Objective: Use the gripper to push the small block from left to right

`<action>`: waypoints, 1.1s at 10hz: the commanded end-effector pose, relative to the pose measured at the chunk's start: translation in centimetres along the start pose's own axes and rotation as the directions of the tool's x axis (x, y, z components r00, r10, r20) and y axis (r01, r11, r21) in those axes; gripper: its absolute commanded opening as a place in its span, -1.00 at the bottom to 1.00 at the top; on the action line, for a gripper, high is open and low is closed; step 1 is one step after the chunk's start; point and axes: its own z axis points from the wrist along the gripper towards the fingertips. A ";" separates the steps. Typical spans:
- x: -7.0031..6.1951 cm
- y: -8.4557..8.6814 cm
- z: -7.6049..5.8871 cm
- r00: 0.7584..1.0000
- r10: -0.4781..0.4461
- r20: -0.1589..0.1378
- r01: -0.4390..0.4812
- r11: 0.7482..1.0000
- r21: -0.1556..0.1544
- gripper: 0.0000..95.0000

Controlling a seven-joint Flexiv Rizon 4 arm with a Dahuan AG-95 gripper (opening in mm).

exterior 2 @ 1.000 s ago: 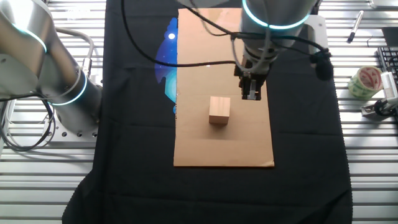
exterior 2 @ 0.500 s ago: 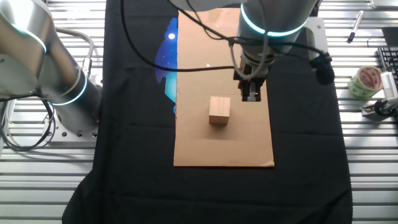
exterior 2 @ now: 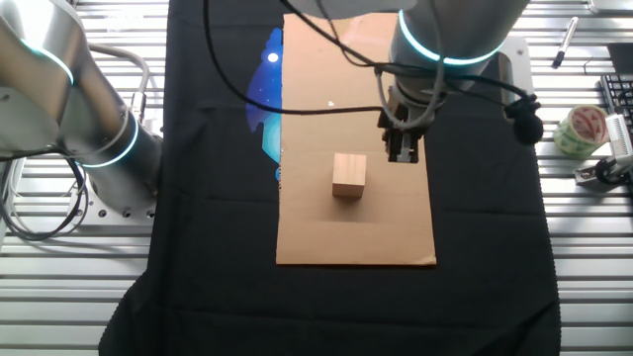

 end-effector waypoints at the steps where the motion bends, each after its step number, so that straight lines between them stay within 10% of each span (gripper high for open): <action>1: 0.3 -0.1 -0.3 0.999 0.008 -0.040 -0.008 1.000 0.005 -1.00; 11: 0.4 -0.2 -0.5 0.998 0.013 -0.055 -0.012 1.000 0.023 -1.00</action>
